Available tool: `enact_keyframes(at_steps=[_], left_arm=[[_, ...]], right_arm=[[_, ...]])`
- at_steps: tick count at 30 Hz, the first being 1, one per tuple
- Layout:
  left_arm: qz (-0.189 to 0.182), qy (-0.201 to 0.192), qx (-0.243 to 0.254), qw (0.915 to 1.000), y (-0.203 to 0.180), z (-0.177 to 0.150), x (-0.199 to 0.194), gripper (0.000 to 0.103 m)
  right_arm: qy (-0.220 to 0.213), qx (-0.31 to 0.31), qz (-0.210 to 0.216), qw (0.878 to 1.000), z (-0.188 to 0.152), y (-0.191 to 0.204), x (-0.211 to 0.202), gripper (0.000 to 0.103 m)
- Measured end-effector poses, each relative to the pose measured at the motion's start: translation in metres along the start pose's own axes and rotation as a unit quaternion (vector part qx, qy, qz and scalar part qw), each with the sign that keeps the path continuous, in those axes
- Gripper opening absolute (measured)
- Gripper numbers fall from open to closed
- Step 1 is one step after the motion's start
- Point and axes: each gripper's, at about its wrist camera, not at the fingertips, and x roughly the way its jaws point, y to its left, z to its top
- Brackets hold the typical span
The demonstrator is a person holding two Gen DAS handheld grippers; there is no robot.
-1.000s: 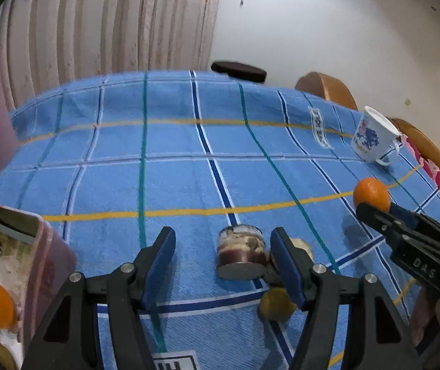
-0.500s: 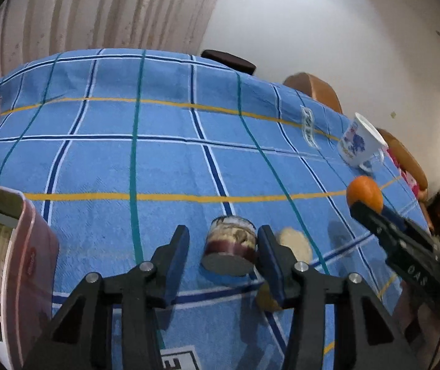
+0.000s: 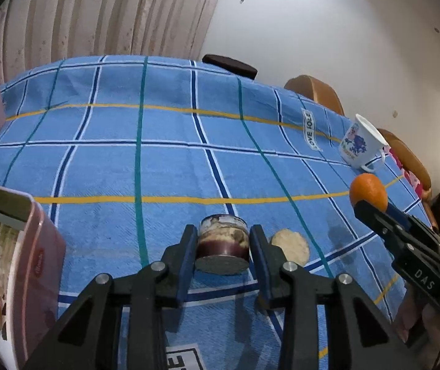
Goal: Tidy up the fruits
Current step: 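Grasp the small jar with the left tool while the right tool lifts the orange, then carry the jar and orange over the tin and open both tools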
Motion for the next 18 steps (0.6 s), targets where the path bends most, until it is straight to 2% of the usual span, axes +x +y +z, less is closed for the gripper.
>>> enact_keyframes(at_steps=[8,18], left_arm=[[0.031,-0.049,0.011,0.9982,-0.006,-0.001,-0.017,0.037],[0.06,-0.089,0.02,0.994,-0.012,-0.003,-0.028,0.037]], right_arm=[[-0.03,-0.024,0.027,0.999,-0.002,0.009,-0.011,0.049],[-0.059,-0.032,0.035,0.997,-0.004,0.012,-0.022,0.049]])
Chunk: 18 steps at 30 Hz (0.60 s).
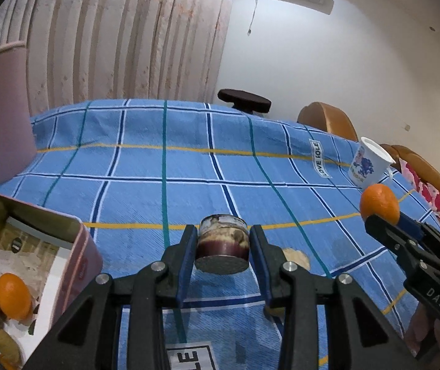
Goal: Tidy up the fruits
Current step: 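Carry the jar and orange over the tin and open both tools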
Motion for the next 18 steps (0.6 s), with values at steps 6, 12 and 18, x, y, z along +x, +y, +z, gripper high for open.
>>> enact_keyframes(at_steps=[6,12,18], left_arm=[[0.012,-0.018,0.004,0.9998,-0.001,-0.001,-0.006,0.037],[0.025,-0.037,0.018,0.9989,-0.006,-0.003,-0.013,0.037],[0.041,-0.064,0.038,0.9964,-0.014,-0.005,-0.023,0.037]], right_arm=[[-0.014,-0.007,-0.001,1.0,-0.001,0.003,-0.005,0.049],[-0.026,-0.008,-0.002,1.0,-0.002,0.003,-0.009,0.049],[-0.046,-0.011,-0.004,0.999,-0.003,0.004,-0.017,0.049]])
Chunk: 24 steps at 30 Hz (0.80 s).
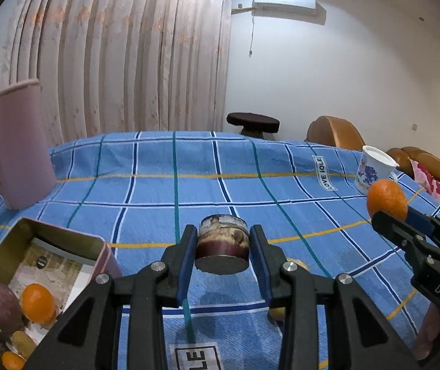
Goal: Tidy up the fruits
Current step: 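Carry the jar and orange over the tin and open both tools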
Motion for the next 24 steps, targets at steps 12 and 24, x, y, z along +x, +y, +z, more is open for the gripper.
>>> enact_keyframes(at_steps=[12,24], left_arm=[[0.032,-0.037,0.025,0.9985,-0.005,-0.004,-0.019,0.037],[0.079,-0.046,0.015,0.9958,0.037,-0.001,-0.065,0.037]], right_arm=[[-0.019,-0.007,0.002,1.0,0.0,0.004,-0.008,0.049],[0.011,-0.007,0.116,0.993,0.019,0.07,0.004,0.049]])
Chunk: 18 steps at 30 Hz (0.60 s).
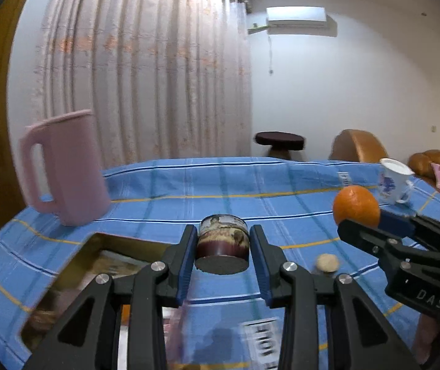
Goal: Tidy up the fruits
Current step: 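Carry the jar and orange over the tin and open both tools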
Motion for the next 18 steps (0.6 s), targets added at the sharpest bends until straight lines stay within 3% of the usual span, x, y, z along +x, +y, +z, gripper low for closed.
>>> enact_keyframes(at_steps=[10,18], left_arm=[[0.061,0.036,-0.025,0.9972,0.065,-0.019,-0.011,0.037],[0.095,0.063,-0.054,0.992,0.109,-0.039,-0.009,0.037]], right_arm=[[0.025,-0.036,0.106,0.993,0.015,0.082,0.041,0.049],[0.072,-0.06,0.145,0.985,0.002,0.127,0.075,0.049]])
